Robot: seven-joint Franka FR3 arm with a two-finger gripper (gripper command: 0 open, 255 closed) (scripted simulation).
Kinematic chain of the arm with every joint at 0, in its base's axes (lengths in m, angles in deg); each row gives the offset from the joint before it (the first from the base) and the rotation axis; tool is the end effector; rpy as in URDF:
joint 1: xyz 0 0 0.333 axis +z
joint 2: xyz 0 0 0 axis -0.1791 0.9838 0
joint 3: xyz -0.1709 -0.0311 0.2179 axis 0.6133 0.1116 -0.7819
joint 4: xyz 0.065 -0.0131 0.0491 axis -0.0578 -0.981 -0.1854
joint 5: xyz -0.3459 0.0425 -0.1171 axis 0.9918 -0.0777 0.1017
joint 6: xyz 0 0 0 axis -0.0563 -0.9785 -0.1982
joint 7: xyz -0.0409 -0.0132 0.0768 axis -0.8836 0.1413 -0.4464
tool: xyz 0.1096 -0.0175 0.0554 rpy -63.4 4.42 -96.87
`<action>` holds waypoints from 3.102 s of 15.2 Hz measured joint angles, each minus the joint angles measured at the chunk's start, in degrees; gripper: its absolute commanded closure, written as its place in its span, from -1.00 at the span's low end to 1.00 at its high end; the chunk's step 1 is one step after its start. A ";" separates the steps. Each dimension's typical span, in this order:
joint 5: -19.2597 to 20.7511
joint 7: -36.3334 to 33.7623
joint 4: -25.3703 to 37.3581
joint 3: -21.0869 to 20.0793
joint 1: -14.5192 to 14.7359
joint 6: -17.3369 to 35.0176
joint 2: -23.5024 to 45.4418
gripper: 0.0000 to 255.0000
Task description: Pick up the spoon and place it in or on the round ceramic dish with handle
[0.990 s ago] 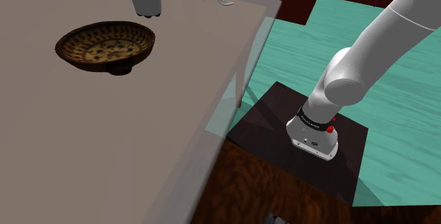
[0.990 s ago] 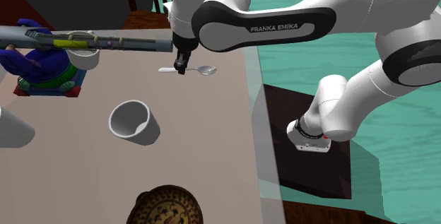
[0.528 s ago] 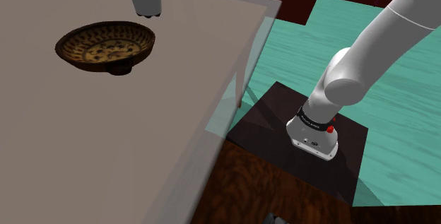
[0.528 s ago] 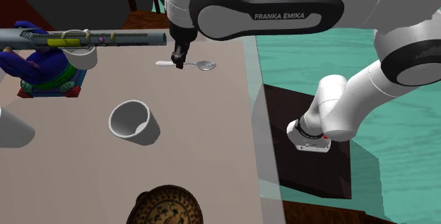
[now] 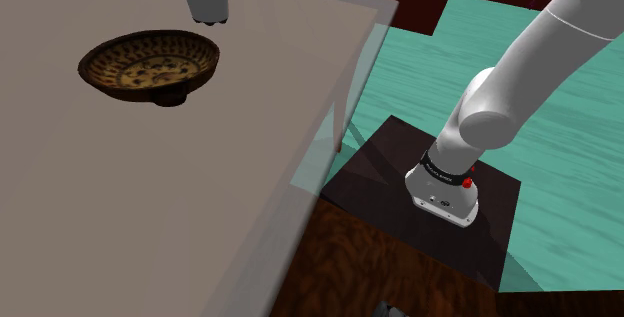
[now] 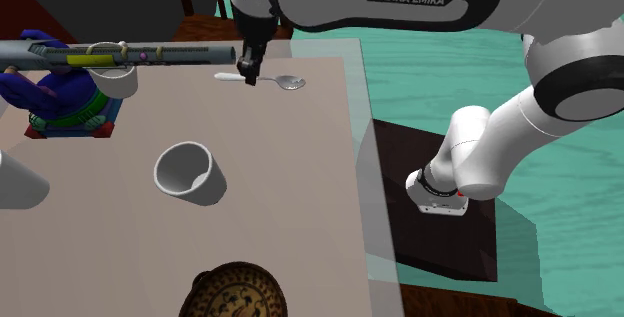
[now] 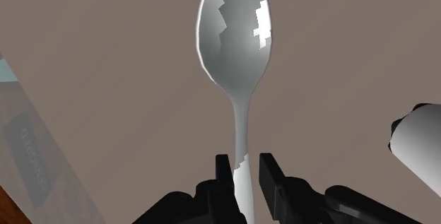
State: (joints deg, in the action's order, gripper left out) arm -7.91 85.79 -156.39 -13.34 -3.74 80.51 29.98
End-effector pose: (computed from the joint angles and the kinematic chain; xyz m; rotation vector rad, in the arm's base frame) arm 0.5088 0.0338 0.6074 -2.9873 -0.1451 -0.3287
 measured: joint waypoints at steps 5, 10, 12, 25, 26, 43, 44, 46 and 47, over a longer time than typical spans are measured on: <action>0.01 -0.50 5.00 0.01 0.03 -3.81 1.16 1.00; 0.23 -2.29 8.08 -0.85 0.69 -6.09 1.77 1.00; 0.71 -5.03 7.16 -2.51 1.86 -5.69 0.91 1.00; 3.87 -23.32 9.28 -13.37 9.24 -5.08 2.17 1.00; 4.23 -24.96 9.62 -14.32 9.92 -5.12 2.40 1.00; 17.73 -50.01 37.00 -26.83 25.60 -13.03 23.61 1.00; 17.98 -50.40 36.86 -26.88 25.88 -12.58 24.01 1.00; 17.58 -50.57 33.67 -26.84 25.41 -10.23 23.14 1.00; 17.39 -50.67 32.31 -26.85 25.25 -9.32 22.68 1.00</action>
State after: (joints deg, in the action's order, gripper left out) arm 9.49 35.11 -124.08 -40.19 21.51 71.19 52.66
